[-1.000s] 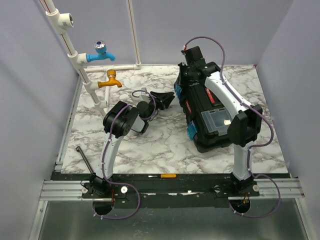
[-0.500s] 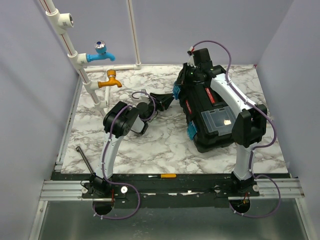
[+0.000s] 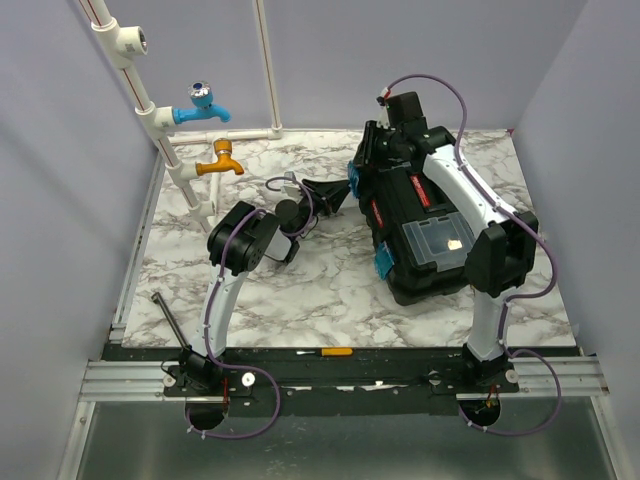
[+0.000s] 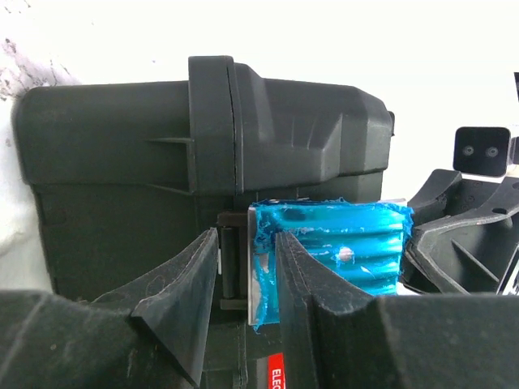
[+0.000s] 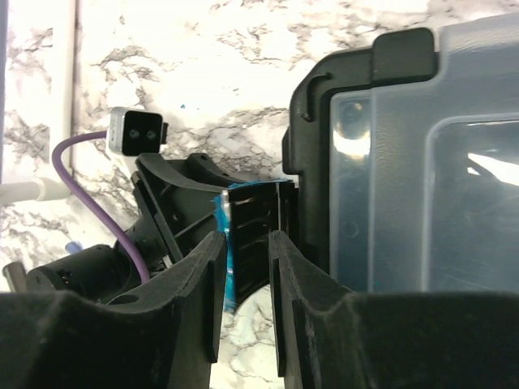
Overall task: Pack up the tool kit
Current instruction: Close the toolbox at the center of the board.
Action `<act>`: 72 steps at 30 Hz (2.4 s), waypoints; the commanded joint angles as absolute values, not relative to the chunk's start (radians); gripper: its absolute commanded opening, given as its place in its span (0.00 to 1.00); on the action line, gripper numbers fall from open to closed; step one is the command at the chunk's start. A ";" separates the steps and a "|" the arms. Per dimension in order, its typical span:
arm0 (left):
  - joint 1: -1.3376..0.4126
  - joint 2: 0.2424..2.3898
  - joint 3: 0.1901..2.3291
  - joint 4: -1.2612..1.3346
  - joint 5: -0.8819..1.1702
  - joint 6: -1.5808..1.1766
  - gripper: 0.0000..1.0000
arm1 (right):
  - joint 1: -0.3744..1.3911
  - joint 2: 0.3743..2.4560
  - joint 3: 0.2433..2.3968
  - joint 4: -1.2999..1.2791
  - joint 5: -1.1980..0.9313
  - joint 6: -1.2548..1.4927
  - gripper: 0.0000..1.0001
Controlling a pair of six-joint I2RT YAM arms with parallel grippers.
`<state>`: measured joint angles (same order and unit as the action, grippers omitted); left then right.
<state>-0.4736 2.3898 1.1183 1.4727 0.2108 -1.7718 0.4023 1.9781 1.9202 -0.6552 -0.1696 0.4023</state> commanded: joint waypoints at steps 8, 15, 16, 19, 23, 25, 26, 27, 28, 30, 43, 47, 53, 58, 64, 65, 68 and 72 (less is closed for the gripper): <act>-0.479 2.373 1.126 1.531 0.205 -1.746 0.38 | 0.408 1.998 1.986 -0.837 0.064 0.288 0.36; -0.479 2.364 1.127 1.525 0.209 -1.738 0.38 | 0.446 1.968 2.029 -0.817 0.057 0.268 0.58; -0.479 2.363 1.127 1.524 0.209 -1.738 0.38 | 0.456 1.968 2.041 -0.820 0.056 0.261 0.58; -0.478 2.363 1.127 1.522 0.210 -1.736 0.38 | 0.487 1.979 2.068 -0.827 -0.018 0.243 0.46; -0.478 2.362 1.130 1.520 0.210 -1.733 0.38 | 0.541 2.019 2.103 -0.838 -0.080 0.242 0.17; -0.479 2.361 1.129 1.520 0.209 -1.733 0.38 | 0.560 2.046 2.122 -0.843 -0.090 0.248 0.06; -0.479 2.362 1.129 1.521 0.209 -1.732 0.38 | 0.567 2.061 2.132 -0.846 -0.095 0.250 0.04; -0.479 2.361 1.128 1.520 0.209 -1.732 0.38 | 0.572 2.073 2.141 -0.849 -0.095 0.253 0.03; -0.479 2.362 1.127 1.521 0.209 -1.733 0.38 | 0.577 2.088 2.148 -0.851 -0.090 0.256 0.03; -0.479 2.359 1.127 1.521 0.209 -1.732 0.38 | 0.580 2.110 2.160 -0.859 -0.072 0.265 0.02; -0.479 2.363 1.118 1.529 0.209 -1.735 0.37 | 0.534 2.092 2.131 -0.880 0.191 0.267 0.01; -0.478 2.363 1.114 1.534 0.207 -1.735 0.37 | 0.519 2.061 2.088 -0.865 0.201 0.267 0.01; -0.478 2.369 1.111 1.553 0.203 -1.740 0.46 | 0.515 2.033 2.062 -0.862 0.225 0.267 0.01; -0.479 2.364 1.109 1.559 0.197 -1.733 0.60 | 0.515 2.039 2.088 -0.893 0.230 0.264 0.01; -0.480 2.376 1.140 1.547 0.204 -1.733 0.61 | 0.517 2.057 2.122 -0.932 0.229 0.267 0.10; -0.480 2.379 1.146 1.545 0.207 -1.735 0.61 | 0.517 2.062 2.131 -0.940 0.235 0.265 0.12; -0.482 2.384 1.169 1.543 0.213 -1.735 0.59 | 0.517 2.065 2.154 -0.959 0.263 0.265 0.18; -0.489 2.381 1.189 1.528 0.221 -1.729 0.58 | 0.517 2.063 2.171 -0.970 0.283 0.263 0.21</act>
<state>-0.4744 2.3894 1.1572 1.4757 0.2108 -1.7500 0.5259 2.0663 2.1330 -0.9127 0.1909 0.2726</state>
